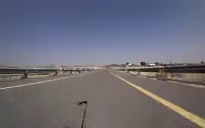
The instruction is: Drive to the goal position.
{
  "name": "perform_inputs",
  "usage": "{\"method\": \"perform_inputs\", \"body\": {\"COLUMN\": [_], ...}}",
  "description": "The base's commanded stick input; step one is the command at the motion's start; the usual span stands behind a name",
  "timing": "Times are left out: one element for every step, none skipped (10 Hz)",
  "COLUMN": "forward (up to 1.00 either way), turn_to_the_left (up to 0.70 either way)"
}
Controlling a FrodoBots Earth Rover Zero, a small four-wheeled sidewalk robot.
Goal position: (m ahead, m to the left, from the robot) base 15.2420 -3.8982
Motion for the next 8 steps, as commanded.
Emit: {"method": "perform_inputs", "body": {"forward": [1.00, 1.00, 1.00, 1.00, 1.00, 1.00, 1.00, 1.00], "turn_to_the_left": [0.00, 0.00, 0.00, 0.00, 0.00, 0.00, 0.00, 0.00]}}
